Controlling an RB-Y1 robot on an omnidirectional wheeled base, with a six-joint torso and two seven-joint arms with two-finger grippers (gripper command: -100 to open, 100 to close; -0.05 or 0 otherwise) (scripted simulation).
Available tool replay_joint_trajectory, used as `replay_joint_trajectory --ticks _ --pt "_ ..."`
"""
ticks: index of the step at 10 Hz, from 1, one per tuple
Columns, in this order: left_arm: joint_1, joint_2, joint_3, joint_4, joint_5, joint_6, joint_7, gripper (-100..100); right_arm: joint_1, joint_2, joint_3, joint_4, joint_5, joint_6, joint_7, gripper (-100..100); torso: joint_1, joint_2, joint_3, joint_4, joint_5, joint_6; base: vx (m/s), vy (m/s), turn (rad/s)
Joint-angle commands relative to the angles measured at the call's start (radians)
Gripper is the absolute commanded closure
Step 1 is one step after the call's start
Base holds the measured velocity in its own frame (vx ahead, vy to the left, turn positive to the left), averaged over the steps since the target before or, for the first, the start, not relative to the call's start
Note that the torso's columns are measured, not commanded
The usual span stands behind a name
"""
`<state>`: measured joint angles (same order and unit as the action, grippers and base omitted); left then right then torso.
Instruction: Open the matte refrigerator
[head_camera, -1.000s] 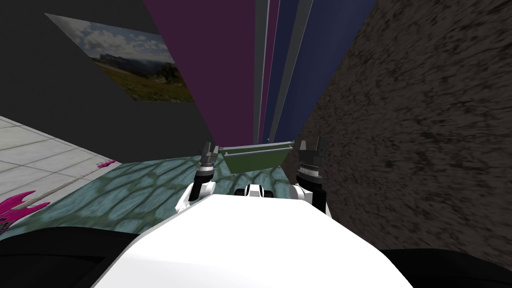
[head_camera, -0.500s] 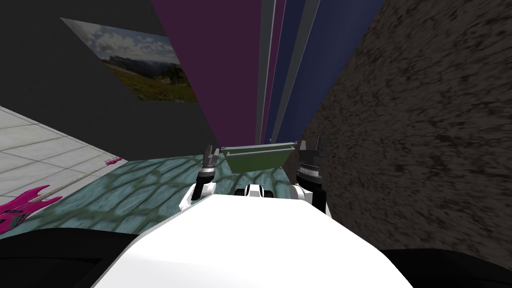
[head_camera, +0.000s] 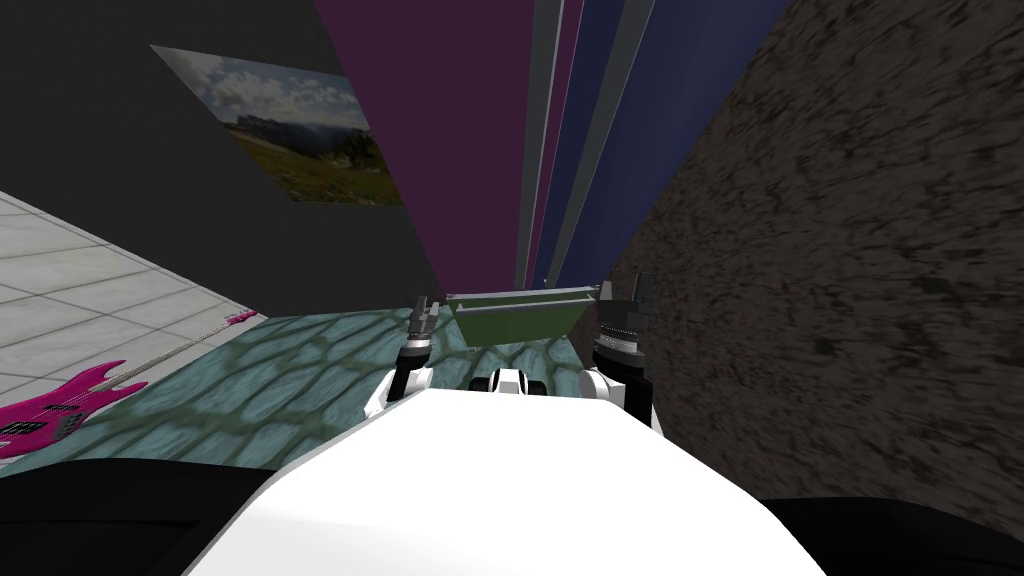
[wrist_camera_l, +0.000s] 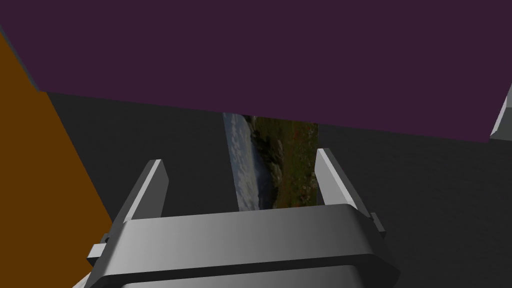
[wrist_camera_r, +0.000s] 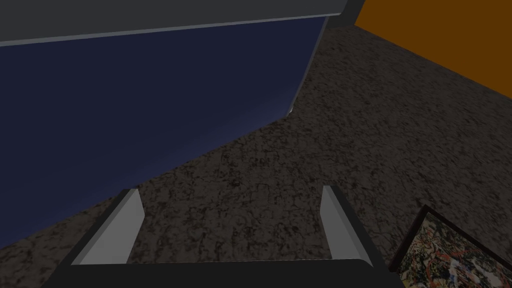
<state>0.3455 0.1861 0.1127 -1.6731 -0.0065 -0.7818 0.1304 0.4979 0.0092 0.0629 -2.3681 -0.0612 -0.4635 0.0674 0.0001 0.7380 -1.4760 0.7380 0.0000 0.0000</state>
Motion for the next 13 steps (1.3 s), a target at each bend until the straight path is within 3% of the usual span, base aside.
replay_joint_trajectory --ticks 1,3,9,10,13 --pt "-0.021 0.004 0.006 0.085 0.003 -0.054 -0.004 -100 0.000 0.000 0.000 0.000 0.000 0.000 0.000 0 0.000 0.000 0.000 0.000 0.000 0.000 0.023 0.014 0.065" --pt "-0.021 0.004 0.006 0.121 0.003 -0.054 -0.004 -100 0.000 0.000 0.000 0.000 0.000 0.000 0.000 0 0.000 0.000 0.000 0.000 0.000 0.000 0.017 0.006 0.013" --pt "-0.063 0.007 0.013 0.312 0.007 -0.144 -0.017 -100 0.000 0.000 0.000 0.000 0.000 0.000 0.000 0 0.000 -0.001 0.000 0.000 0.000 0.000 0.030 0.000 0.041" --pt "-0.063 0.007 0.013 0.312 0.007 -0.144 -0.017 -100 0.000 0.000 0.000 0.000 0.000 0.000 0.000 0 0.000 0.000 0.000 0.000 0.000 0.000 0.013 -0.003 0.003" --pt "-0.090 0.007 0.014 0.402 0.009 -0.198 -0.028 -100 0.000 0.000 0.000 0.000 0.000 0.000 0.000 0 0.000 0.000 0.000 0.000 0.000 0.000 0.032 -0.014 0.035"
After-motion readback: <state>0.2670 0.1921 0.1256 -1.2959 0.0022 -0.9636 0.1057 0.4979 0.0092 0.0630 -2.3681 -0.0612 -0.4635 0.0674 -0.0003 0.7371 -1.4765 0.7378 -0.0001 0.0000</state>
